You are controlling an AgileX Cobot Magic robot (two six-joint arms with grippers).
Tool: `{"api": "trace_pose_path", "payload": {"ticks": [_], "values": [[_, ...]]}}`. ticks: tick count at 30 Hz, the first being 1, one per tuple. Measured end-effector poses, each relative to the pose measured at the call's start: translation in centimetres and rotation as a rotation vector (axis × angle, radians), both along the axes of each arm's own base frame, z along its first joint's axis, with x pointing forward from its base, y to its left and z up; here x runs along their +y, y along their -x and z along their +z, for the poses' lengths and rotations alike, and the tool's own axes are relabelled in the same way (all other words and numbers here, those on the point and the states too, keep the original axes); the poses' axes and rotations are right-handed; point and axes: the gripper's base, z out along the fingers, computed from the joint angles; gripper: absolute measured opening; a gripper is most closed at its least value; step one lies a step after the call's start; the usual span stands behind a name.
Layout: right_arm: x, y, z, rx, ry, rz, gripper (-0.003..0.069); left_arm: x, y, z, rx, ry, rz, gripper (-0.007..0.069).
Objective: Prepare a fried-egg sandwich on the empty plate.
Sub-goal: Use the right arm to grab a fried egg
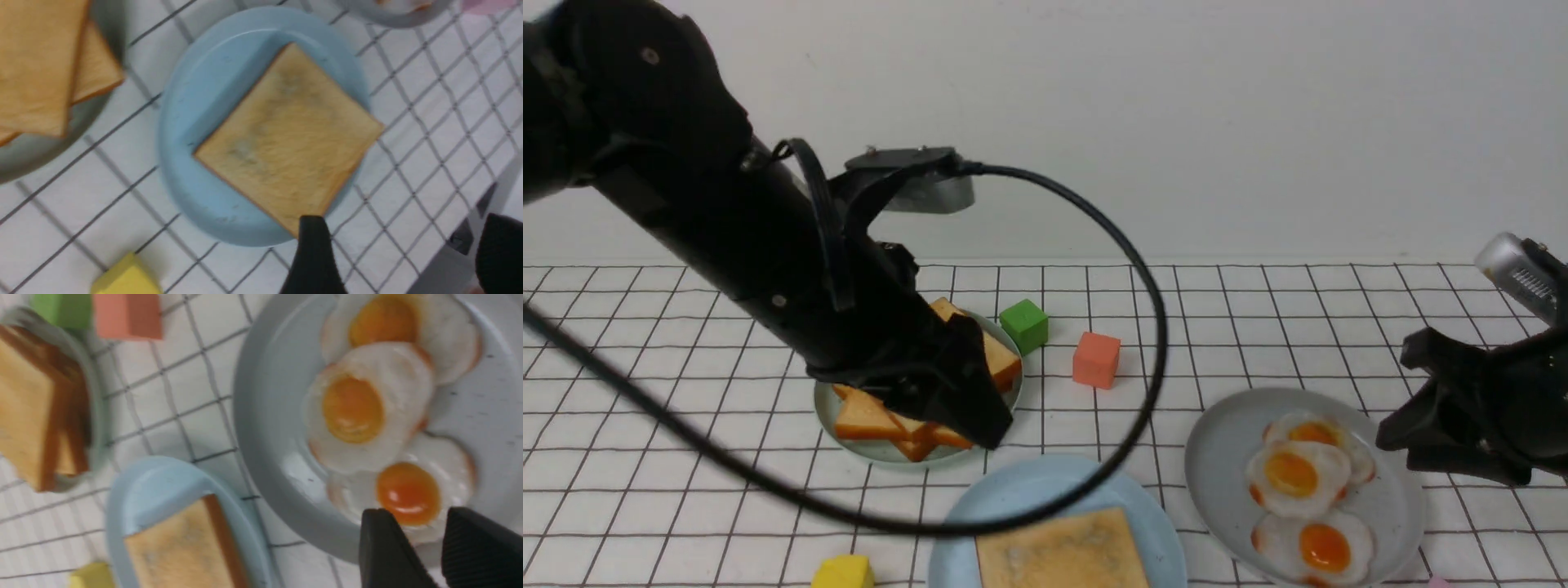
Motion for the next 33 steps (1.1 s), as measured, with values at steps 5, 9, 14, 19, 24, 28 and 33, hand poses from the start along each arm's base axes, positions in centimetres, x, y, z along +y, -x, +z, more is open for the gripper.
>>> {"api": "trace_pose_path", "payload": {"ticks": [5,9,14,19,24,28,33], "values": [[-0.9,0.2,-2.7,-0.021,-0.042,-0.048,0.0299,-2.9,4.7,1.0,-0.14,0.075,-0.119,0.0206],[-1.4,-0.3,-4.0,-0.026,-0.023,-0.057,0.0384,-4.3,5.5,-0.2,-0.22,0.092,-0.108,0.0006],[-1.5,-1.3,-5.9,-0.008,-0.045,-0.072,0.0434,-5.0,5.2,-1.2,-0.235,0.09,-0.088,-0.0013],[-1.3,-2.1,-7.9,0.016,-0.089,-0.091,0.0426,-5.1,5.2,-1.2,-0.238,0.092,-0.085,-0.0013],[-1.3,-2.7,-9.0,0.02,-0.12,-0.113,0.0422,-5.0,5.3,-1.2,-0.228,0.087,-0.091,-0.0013],[-1.3,-3.0,-9.8,0.033,-0.144,-0.14,0.0421,-5.0,5.4,-1.3,-0.218,0.081,-0.099,-0.0013],[-1.2,-3.3,-10.6,0.058,-0.182,-0.18,0.0381,-5.0,5.4,-1.3,-0.213,0.076,-0.103,-0.0013]]}}
